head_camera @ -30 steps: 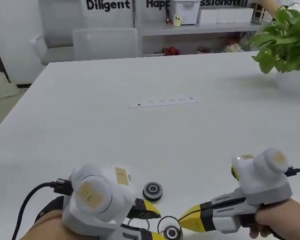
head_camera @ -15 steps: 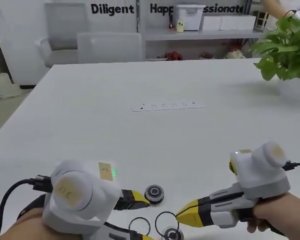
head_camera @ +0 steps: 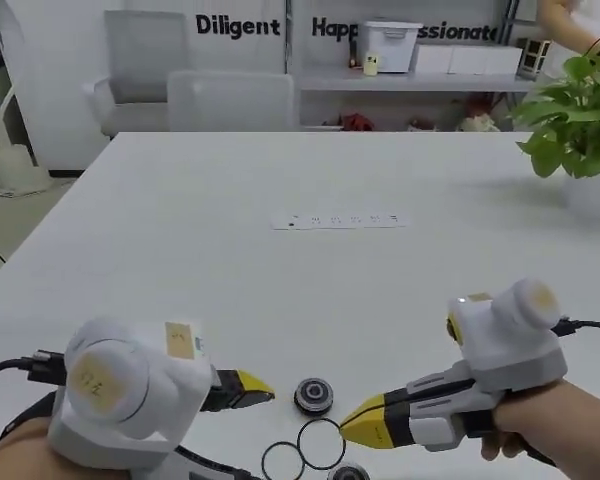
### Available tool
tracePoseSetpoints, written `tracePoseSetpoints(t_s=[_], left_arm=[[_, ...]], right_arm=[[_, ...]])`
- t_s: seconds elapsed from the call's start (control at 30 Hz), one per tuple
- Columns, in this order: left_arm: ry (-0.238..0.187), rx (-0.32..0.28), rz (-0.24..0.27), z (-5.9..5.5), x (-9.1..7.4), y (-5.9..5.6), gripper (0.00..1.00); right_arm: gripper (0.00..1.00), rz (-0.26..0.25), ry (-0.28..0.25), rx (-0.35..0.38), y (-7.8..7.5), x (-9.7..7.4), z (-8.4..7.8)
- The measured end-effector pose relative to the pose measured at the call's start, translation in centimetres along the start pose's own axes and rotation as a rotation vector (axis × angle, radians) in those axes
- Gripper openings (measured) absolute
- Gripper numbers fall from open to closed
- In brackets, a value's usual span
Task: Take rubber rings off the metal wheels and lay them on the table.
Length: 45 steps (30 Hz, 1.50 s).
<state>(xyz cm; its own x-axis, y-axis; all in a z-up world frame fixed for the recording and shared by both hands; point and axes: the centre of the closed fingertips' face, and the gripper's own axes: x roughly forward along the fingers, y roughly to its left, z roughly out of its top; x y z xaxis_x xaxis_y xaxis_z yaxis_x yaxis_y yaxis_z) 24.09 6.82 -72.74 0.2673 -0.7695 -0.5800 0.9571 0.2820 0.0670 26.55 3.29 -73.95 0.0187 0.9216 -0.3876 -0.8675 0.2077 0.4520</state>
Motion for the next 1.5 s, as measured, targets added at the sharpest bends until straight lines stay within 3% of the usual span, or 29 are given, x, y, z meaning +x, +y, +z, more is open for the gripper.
tracePoseSetpoints(t_s=[0.3,0.43,0.83,0.97,1.5], left_arm=[[-0.006,-0.033,0.031,-1.1,-0.9,0.4,0.66],[-0.017,-0.038,0.068,-1.3,-1.5,1.0,0.72],[-0.018,-0.067,0.095,-2.3,-2.5,1.5,0.73],[-0.018,-0.071,0.119,-2.7,-2.7,2.0,0.77],[-0.007,-0.099,0.117,-3.6,-2.7,2.1,0.77]], right_arm=[[0.00,-0.002,0.014,0.001,-0.2,1.0,0.2],[0.00,0.000,0.023,0.009,-0.3,1.8,0.1],[0.00,0.002,0.066,0.036,-1.0,3.8,-0.7],[0.00,-0.005,0.072,0.055,-1.4,4.2,-1.0],[0.00,-0.033,0.101,0.120,-2.8,5.1,-2.6]])
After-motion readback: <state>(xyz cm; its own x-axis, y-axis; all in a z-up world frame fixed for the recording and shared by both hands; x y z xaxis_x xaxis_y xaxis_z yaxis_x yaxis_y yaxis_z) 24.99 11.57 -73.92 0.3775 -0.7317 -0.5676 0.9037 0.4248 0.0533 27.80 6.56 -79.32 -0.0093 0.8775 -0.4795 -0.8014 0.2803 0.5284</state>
